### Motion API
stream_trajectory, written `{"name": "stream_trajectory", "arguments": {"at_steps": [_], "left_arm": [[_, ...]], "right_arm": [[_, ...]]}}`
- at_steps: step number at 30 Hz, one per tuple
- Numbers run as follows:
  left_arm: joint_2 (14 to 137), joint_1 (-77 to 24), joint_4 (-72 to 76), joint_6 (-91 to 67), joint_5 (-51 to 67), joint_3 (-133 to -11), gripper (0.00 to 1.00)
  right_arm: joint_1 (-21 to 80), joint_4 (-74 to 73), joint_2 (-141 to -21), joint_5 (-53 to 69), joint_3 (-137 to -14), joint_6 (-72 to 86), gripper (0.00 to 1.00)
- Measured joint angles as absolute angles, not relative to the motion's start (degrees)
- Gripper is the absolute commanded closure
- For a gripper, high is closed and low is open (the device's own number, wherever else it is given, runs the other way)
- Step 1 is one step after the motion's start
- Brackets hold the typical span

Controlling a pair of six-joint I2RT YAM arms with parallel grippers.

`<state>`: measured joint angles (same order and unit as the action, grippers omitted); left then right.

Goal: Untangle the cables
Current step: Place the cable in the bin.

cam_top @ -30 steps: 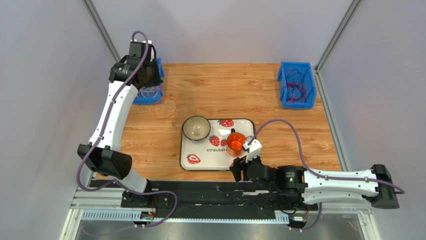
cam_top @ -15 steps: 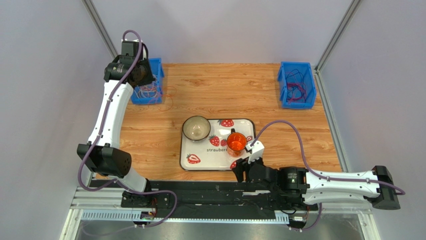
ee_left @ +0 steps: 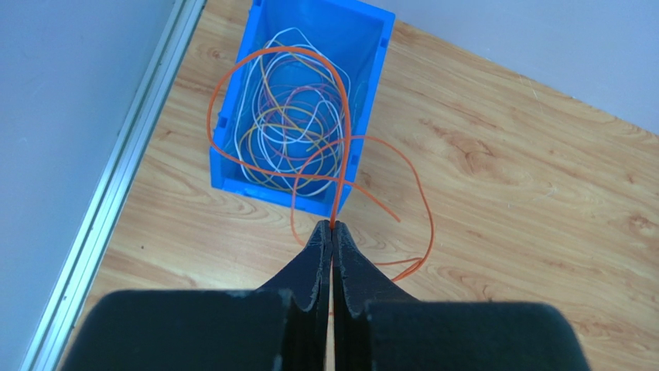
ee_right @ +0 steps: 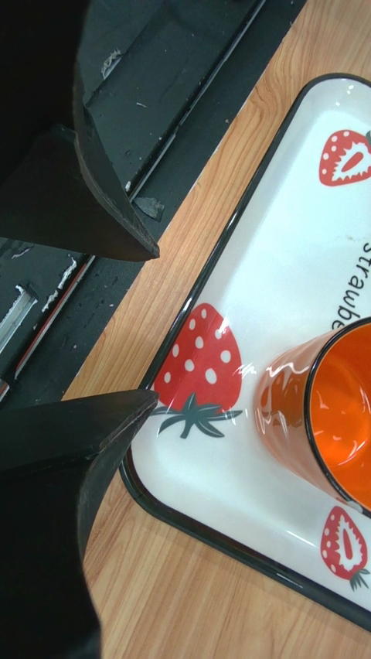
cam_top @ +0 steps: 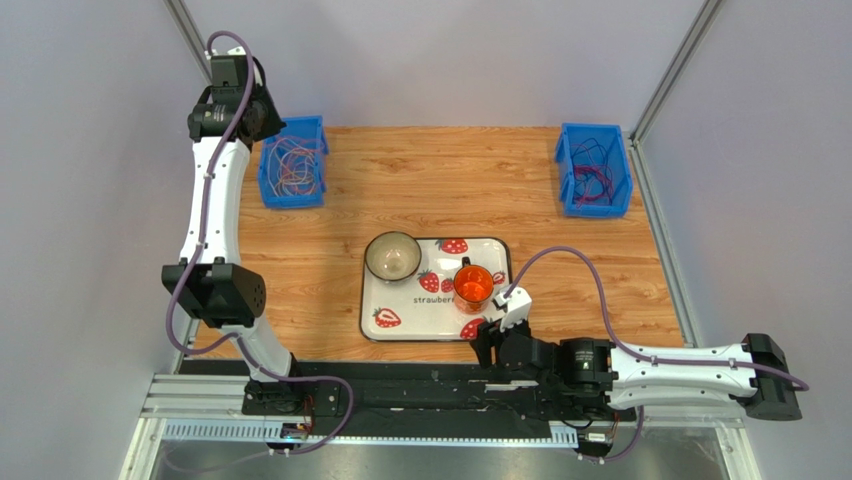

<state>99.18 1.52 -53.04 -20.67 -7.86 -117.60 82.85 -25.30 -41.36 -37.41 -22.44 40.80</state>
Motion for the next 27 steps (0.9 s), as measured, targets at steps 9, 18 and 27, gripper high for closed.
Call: {"name": "stream_trajectory", "arguments": {"at_steps": [9,18,27], "left_arm": [[107.3,4.8,-49.1,-20.6,-5.5,-121.7,1.0],[112.5,7.7,-42.2,-22.0,-0.4,-122.0,1.0],[117.8,9.0,-36.6,-24.2,5.1,-122.1,1.0]], "right_arm": [[82.8,-24.8,-35.1,-39.0,-18.5,42.2,0.35],[82.8,-24.5,-30.0,-40.0,-16.0,42.8,0.34],[82.8,-24.5,-30.8,-40.1,-15.9,42.9,0.34]]}}
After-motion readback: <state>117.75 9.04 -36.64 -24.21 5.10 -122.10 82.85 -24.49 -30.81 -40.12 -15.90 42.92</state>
